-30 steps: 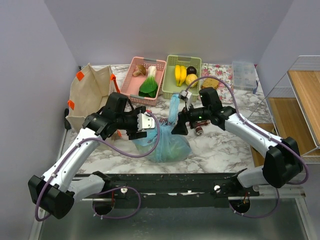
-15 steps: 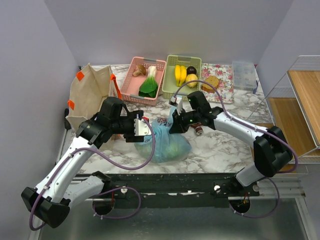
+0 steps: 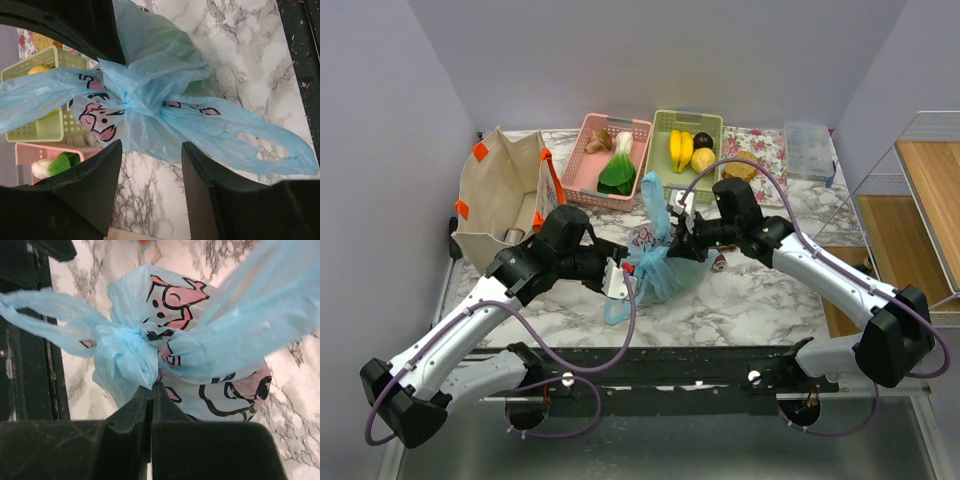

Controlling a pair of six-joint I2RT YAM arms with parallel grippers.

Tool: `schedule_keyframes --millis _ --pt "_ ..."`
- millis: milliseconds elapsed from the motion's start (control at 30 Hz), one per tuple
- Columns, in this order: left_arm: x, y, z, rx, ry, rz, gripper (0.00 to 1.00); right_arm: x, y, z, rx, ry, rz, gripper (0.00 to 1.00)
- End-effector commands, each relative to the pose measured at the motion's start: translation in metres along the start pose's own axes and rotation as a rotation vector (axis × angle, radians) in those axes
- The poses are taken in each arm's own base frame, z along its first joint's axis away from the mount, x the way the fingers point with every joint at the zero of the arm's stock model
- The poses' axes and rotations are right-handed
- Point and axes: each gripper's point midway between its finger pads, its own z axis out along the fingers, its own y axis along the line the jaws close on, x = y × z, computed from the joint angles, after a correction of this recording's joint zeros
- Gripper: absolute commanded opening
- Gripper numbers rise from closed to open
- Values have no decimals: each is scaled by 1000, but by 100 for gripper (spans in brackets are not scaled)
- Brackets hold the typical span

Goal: Untie the knot of the grocery bags and take out the mixed food

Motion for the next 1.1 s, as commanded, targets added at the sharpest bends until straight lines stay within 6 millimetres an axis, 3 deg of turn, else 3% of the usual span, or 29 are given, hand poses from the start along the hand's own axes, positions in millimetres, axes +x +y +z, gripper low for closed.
schedule_keyframes --millis 0,233,333,433,500,733,1067 --pt "1 14 18 -23 -7 96 55 22 -4 3 14 35 -118 1" --pt "21 28 54 -20 24 33 64 27 -5 4 19 39 -169 1" --pt "26 42 66 -68 24 36 63 29 -4 3 13 44 -193 1" --pt "37 44 76 -36 65 21 56 30 -3 0 18 43 -215 1" --pt "42 44 79 -29 86 7 44 31 -5 -3 35 53 -211 1" --pt "58 19 70 39 131 -59 0 44 -1 -21 95 90 -242 1" --pt "96 34 17 -156 210 -361 0 99 -11 -59 214 263 -243 1"
